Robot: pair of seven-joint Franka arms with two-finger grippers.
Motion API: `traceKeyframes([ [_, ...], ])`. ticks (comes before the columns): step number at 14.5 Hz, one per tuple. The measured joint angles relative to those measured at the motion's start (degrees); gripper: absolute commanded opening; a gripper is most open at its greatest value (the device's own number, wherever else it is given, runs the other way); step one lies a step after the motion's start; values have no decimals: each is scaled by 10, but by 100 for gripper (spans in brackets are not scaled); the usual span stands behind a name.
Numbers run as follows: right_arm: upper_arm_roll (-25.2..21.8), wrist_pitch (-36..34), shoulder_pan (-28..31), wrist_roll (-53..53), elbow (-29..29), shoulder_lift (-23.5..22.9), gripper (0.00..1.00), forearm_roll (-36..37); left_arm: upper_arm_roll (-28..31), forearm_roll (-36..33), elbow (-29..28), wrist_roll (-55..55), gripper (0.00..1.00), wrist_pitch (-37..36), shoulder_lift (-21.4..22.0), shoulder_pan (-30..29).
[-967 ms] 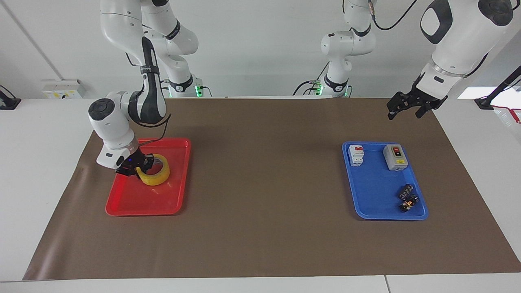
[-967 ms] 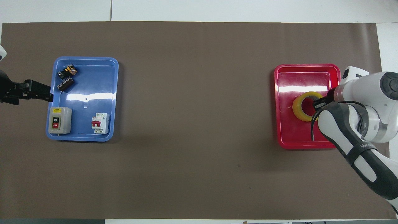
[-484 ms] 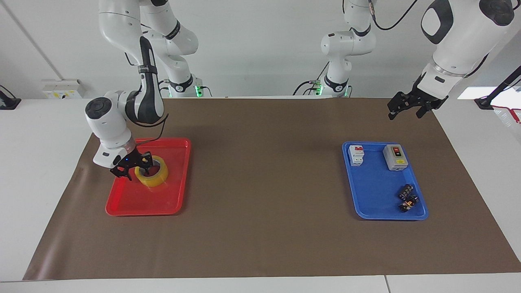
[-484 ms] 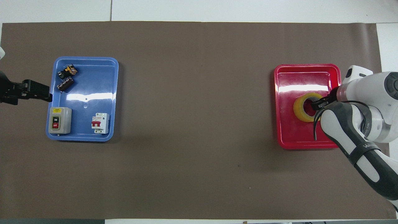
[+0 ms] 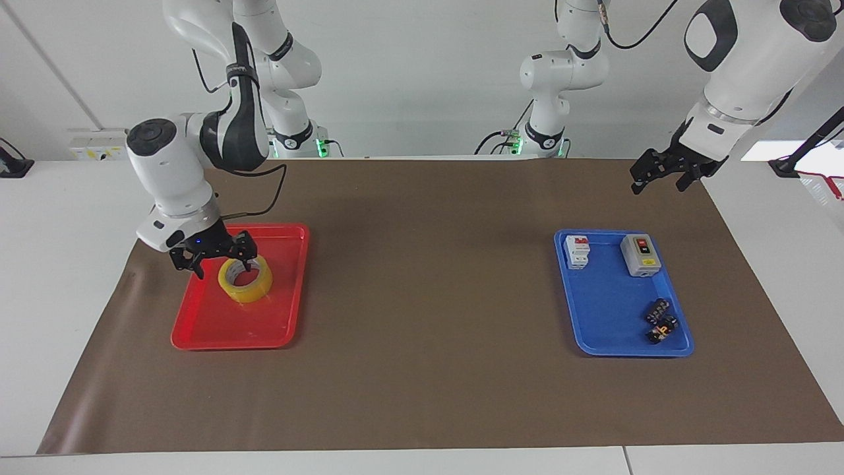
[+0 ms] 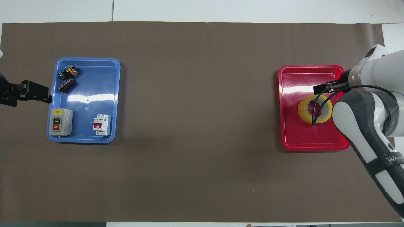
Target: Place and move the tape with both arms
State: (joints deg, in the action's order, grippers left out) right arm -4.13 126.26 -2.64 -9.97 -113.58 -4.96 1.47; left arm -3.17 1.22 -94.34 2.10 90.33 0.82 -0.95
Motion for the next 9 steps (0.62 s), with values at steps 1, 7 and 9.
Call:
traceKeyframes([
  [1,0,-10,0,11,4,10,100,2,0,0,0,0,100,0,0,0],
  [7,-1,-176,0,144,69,65,100,2,0,0,0,0,100,0,0,0],
  [9,-1,-228,0,162,98,74,100,2,0,0,0,0,100,0,0,0],
])
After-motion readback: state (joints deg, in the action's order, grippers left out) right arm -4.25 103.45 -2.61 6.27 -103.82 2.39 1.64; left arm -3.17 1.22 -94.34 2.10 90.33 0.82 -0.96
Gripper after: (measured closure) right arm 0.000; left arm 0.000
